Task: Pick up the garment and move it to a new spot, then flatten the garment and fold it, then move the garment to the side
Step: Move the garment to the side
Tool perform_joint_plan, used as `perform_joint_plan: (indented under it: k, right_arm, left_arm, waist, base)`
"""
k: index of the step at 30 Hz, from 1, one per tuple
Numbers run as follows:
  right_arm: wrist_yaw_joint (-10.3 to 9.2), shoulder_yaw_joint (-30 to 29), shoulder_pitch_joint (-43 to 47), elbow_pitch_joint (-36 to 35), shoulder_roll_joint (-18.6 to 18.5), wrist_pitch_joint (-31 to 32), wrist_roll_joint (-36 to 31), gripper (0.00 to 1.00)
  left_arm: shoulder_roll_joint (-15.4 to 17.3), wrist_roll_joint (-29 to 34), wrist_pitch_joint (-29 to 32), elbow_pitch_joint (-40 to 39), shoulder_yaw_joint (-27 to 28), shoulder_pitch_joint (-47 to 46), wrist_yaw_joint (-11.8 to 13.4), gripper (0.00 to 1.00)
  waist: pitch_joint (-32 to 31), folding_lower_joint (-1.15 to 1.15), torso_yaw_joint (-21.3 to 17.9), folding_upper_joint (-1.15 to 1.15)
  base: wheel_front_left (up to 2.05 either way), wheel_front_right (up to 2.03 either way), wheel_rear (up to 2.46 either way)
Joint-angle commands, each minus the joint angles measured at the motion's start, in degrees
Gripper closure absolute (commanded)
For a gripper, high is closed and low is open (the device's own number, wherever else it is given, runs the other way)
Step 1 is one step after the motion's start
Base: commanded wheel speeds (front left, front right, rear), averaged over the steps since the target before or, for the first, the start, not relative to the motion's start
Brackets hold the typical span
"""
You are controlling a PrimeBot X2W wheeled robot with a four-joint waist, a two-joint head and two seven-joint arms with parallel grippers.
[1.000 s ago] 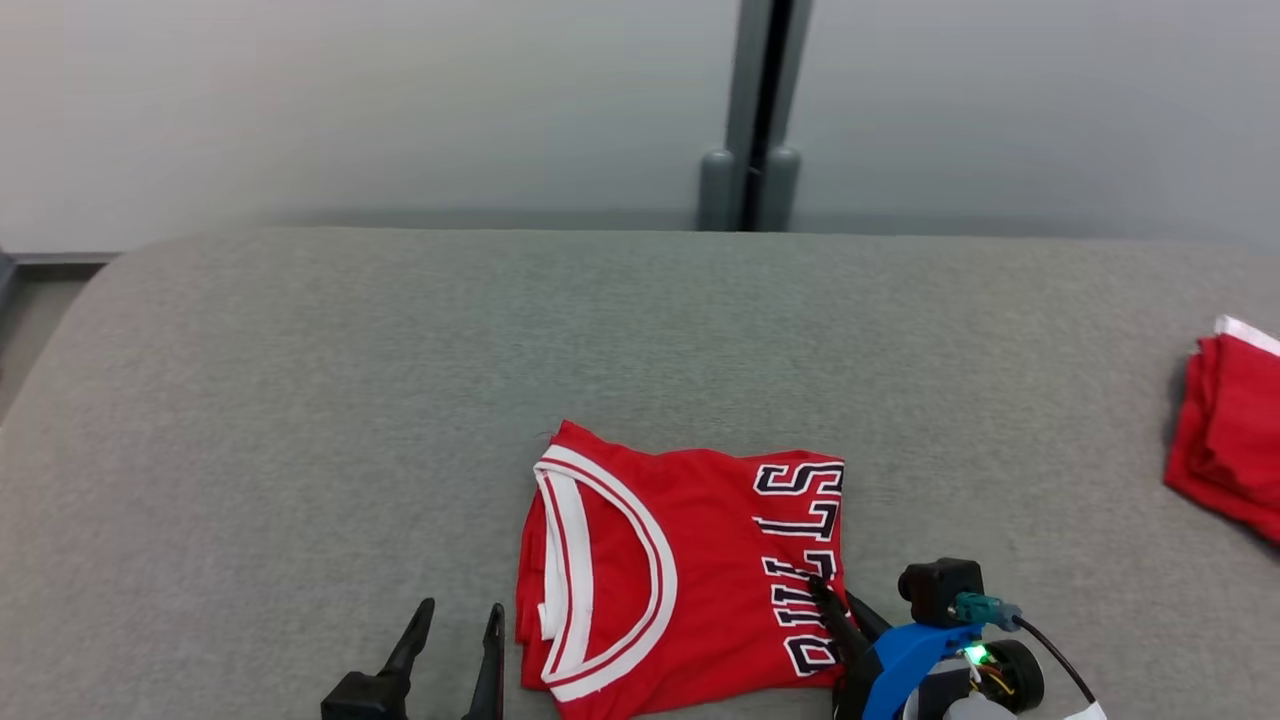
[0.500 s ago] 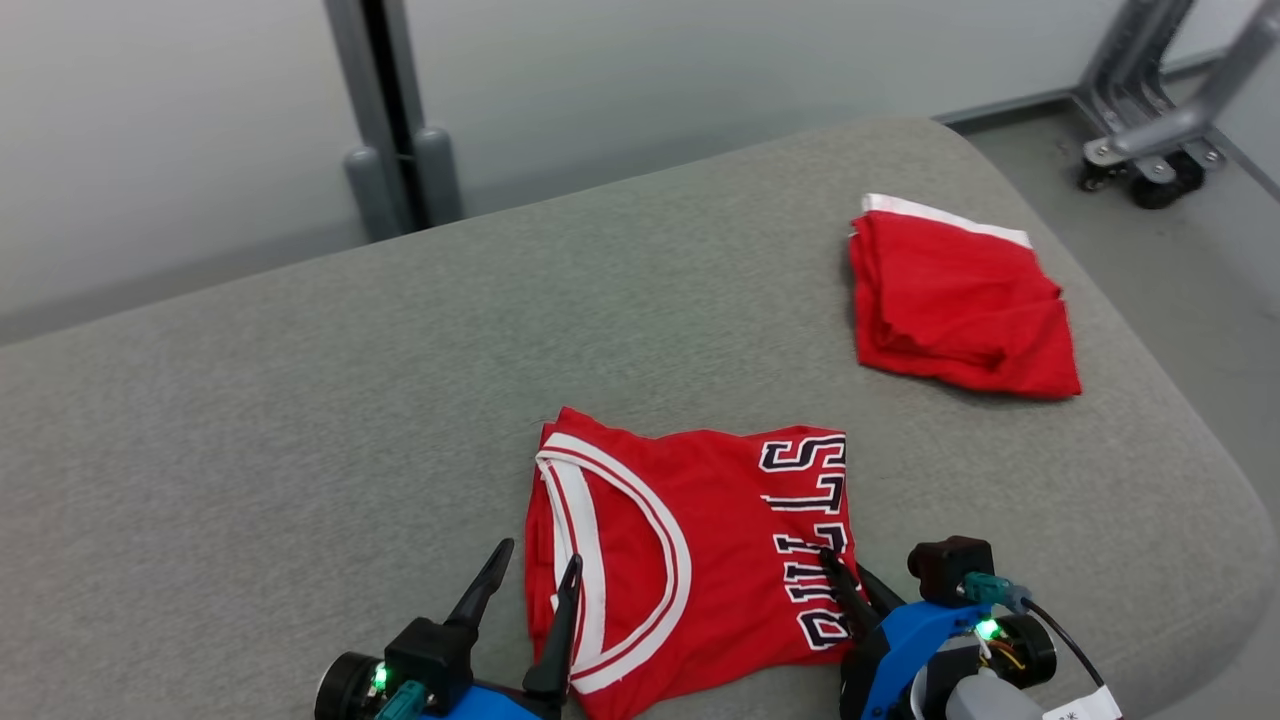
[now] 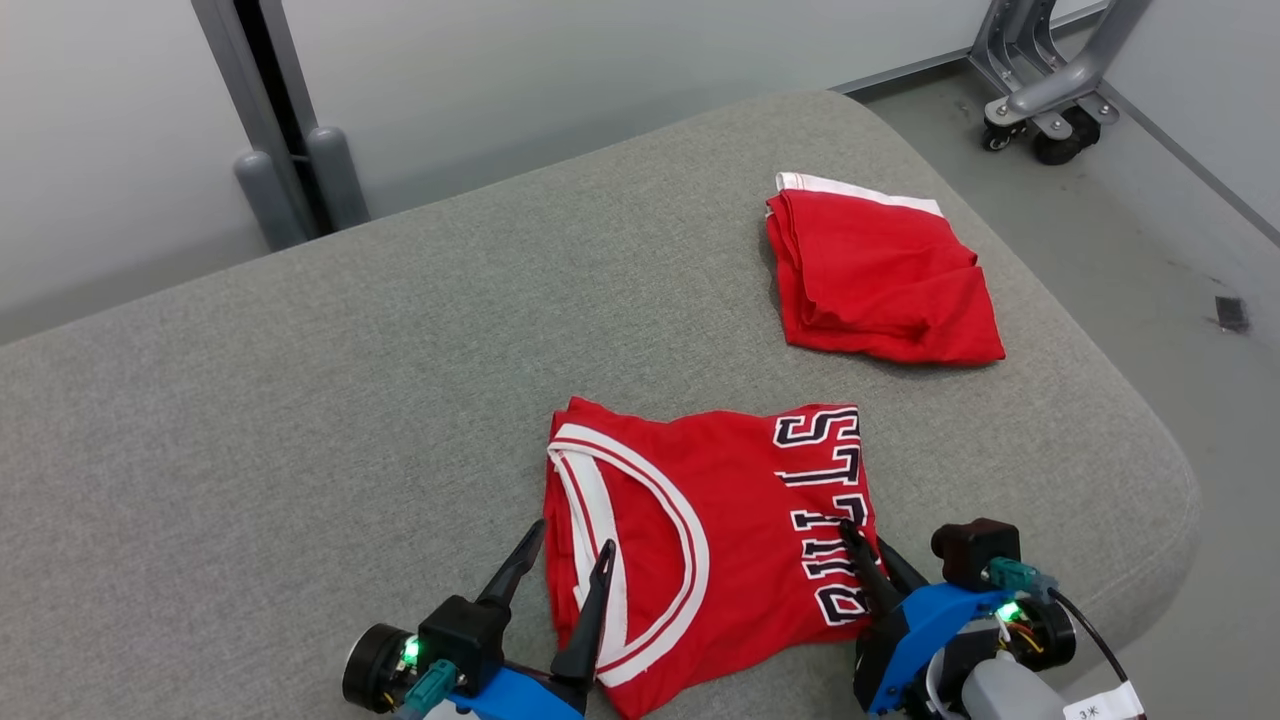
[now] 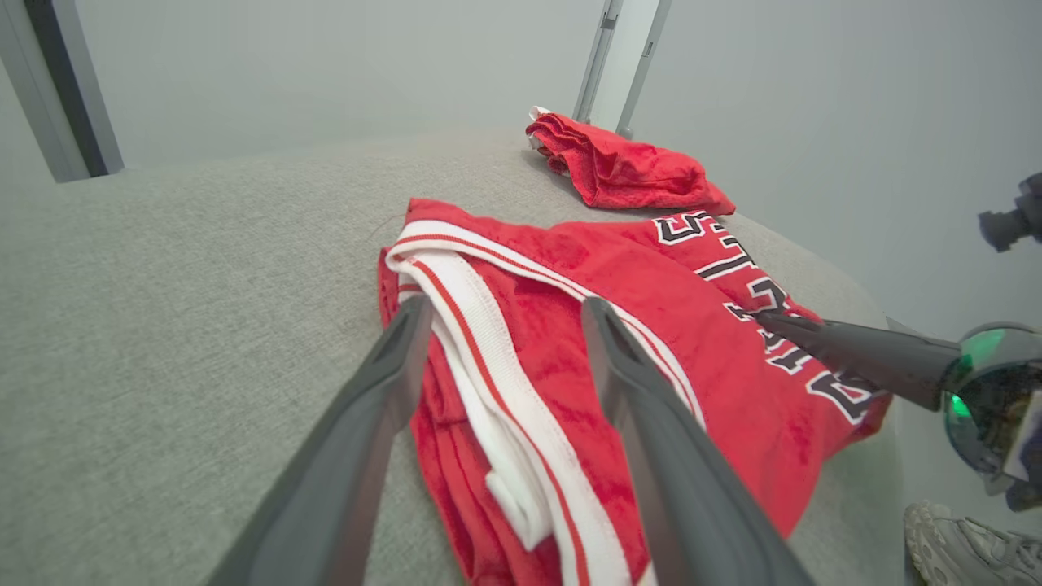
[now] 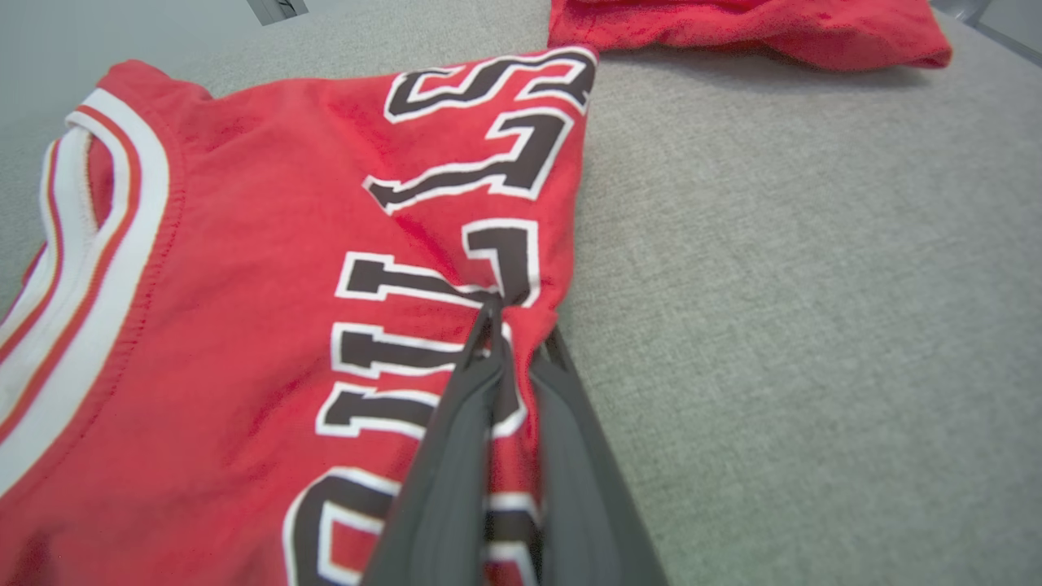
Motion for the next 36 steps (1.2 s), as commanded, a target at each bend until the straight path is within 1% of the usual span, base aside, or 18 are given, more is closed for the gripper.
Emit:
perform_joint_plan:
  k: [1, 4, 7, 12, 14, 17, 20, 21, 24, 25, 26, 27, 28, 29, 33, 36]
  right_arm:
    - [-0.09, -0.33, -0.63, -0.68, -0.28, -0.16, -0.81, 1.00]
    - [-0.07, 0.13, -3.85, -1.08, -0.27, -0.17, -2.47, 1.00]
    - [-0.06, -0.92, -8.58, -0.80, -0.25, -0.03, -4.48, 1.00]
    - [-0.06, -5.80, -18.05, 1.17, -1.70, 1.22, -9.80, 1.00]
    - [-0.06, -8.20, -22.06, 2.23, -2.92, 1.95, -12.39, 1.00]
    - [-0.07, -13.73, -26.62, 4.41, -6.31, 3.52, -17.59, 1.00]
    - [-0.07, -20.80, -29.24, 5.61, -10.53, 5.35, -24.37, 1.00]
    - [-0.06, -23.85, -29.66, 5.48, -11.78, 6.11, -26.61, 1.00]
    - [-0.06, -32.20, -28.89, 3.52, -13.78, 8.47, -33.67, 1.00]
    - [-0.06, -34.75, -28.23, 2.61, -13.89, 9.00, -35.84, 0.76]
    - [-0.06, -37.15, -27.75, 1.42, -13.32, 8.86, -37.45, 0.00]
    - [-0.06, -37.15, -27.75, 1.42, -13.32, 8.86, -37.45, 0.00]
    - [-0.06, -41.31, -26.79, -0.56, -11.91, 8.81, -40.63, 0.00]
    - [-0.06, -41.31, -26.79, -0.56, -11.91, 8.81, -40.63, 0.00]
    - [-0.06, -47.41, -25.84, -3.84, -8.49, 7.09, -44.77, 0.00]
    - [-0.06, -48.41, -25.77, -4.89, -5.12, 4.34, -46.48, 0.00]
  left_arm:
    - [0.11, 0.06, -0.26, 0.41, -0.16, -0.50, -0.16, 0.00]
    - [0.11, 0.35, -0.26, 0.90, 0.29, 0.01, -0.17, 0.00]
    - [0.27, 0.85, -0.26, 1.11, 0.13, 0.10, -0.18, 0.00]
    - [0.95, 0.52, -0.26, 1.72, -0.89, -0.82, -0.17, 0.00]
    - [1.53, 0.37, -0.26, 1.90, -0.70, -1.38, -0.15, 0.00]
    - [1.90, 0.07, -0.25, 1.81, -0.81, -1.80, -0.15, 0.00]
    - [2.37, -0.06, -0.26, 1.68, -1.30, -2.63, -0.15, 0.00]
    - [2.50, -0.17, -0.25, 1.59, -1.29, -2.90, -0.15, 0.00]
    - [2.68, -0.45, -0.26, 1.65, -0.97, -2.88, -0.15, 0.00]
    - [2.71, -0.46, -0.26, 1.69, -1.00, -2.90, -0.15, 0.00]
    - [2.67, -0.49, -0.26, 1.71, -0.74, -2.95, -0.15, 0.00]
    - [2.67, -0.49, -0.26, 1.71, -0.74, -2.95, -0.15, 0.00]
    - [2.63, -0.52, -0.26, 1.74, -0.17, -2.93, -0.15, 0.00]
    - [2.63, -0.52, -0.26, 1.74, -0.17, -2.93, -0.15, 0.00]
    - [2.70, -0.02, -0.26, 1.95, 1.29, -3.06, -0.15, 0.00]
    - [2.70, 0.52, -0.26, 2.00, 2.84, -3.37, -0.15, 0.00]
  waist:
    - [0.23, 0.00, 0.14, 0.00]
    - [0.59, 0.00, 0.29, 0.00]
    - [1.53, 0.00, 1.44, 0.00]
    - [3.11, 0.00, 4.59, 0.00]
    - [3.67, 0.00, 5.89, 0.00]
    - [4.72, 0.00, 7.79, 0.00]
    - [5.54, 0.00, 9.77, 0.00]
    - [5.78, 0.00, 10.36, 0.00]
    - [6.22, 0.00, 11.68, 0.00]
    - [6.29, 0.00, 12.04, 0.00]
    - [6.39, 0.00, 12.35, 0.00]
    - [6.39, 0.00, 12.35, 0.00]
    - [6.48, 0.00, 12.74, 0.00]
    - [6.48, 0.00, 12.74, 0.00]
    - [6.71, 0.00, 13.12, 0.00]
    - [6.64, 0.00, 13.38, 0.00]
  base:
    - [0.00, 0.00, 0.00]
    - [0.00, 0.00, 0.00]
    - [0.00, 0.00, 0.00]
    - [0.00, 0.00, 0.00]
    - [0.00, 0.00, 0.00]
    - [0.00, 0.00, 0.00]
    - [0.00, 0.00, 0.00]
    - [0.00, 0.00, 0.00]
    - [0.00, 0.00, 0.00]
    - [0.00, 0.00, 0.00]
    - [0.00, 0.00, 0.00]
    - [0.00, 0.00, 0.00]
    - [0.00, 0.00, 0.00]
    - [0.00, 0.00, 0.00]
    - [0.00, 0.00, 0.00]
    - [0.00, 0.00, 0.00]
